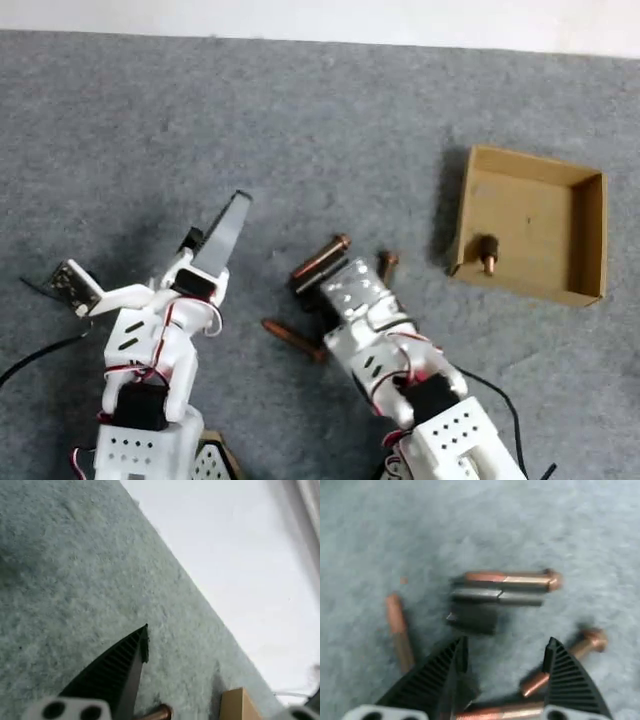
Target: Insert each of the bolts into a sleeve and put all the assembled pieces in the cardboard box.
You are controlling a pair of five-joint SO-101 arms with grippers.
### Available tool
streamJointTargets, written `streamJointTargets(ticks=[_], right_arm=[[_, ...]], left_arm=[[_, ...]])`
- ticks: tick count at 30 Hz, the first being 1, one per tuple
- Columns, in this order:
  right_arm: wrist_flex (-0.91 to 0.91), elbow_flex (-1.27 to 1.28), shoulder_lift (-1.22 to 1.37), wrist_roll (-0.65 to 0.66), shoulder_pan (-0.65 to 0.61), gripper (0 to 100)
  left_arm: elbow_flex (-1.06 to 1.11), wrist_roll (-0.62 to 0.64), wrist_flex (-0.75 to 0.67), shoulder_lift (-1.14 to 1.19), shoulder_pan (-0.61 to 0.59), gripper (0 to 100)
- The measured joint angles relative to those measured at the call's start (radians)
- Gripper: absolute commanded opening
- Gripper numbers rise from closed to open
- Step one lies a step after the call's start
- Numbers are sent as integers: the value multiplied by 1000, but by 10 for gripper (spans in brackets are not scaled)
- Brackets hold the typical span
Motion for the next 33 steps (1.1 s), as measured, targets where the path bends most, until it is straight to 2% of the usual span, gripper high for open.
streamJointTargets(ticks=[6,10,20,26,33], right_arm=[[120,0,-2,51,-104,221],[124,0,-3,55,-103,221],[124,0,-6,51,-3,221],[81,0,-6,-109,143,221],[68,0,-6,-141,169,221]], left_arm=[[0,40,-5,0,-34,496],[0,40,-5,0,-34,496],[0,40,-5,0,-34,496],[0,40,-5,0,-34,496],[0,40,-5,0,-34,496]])
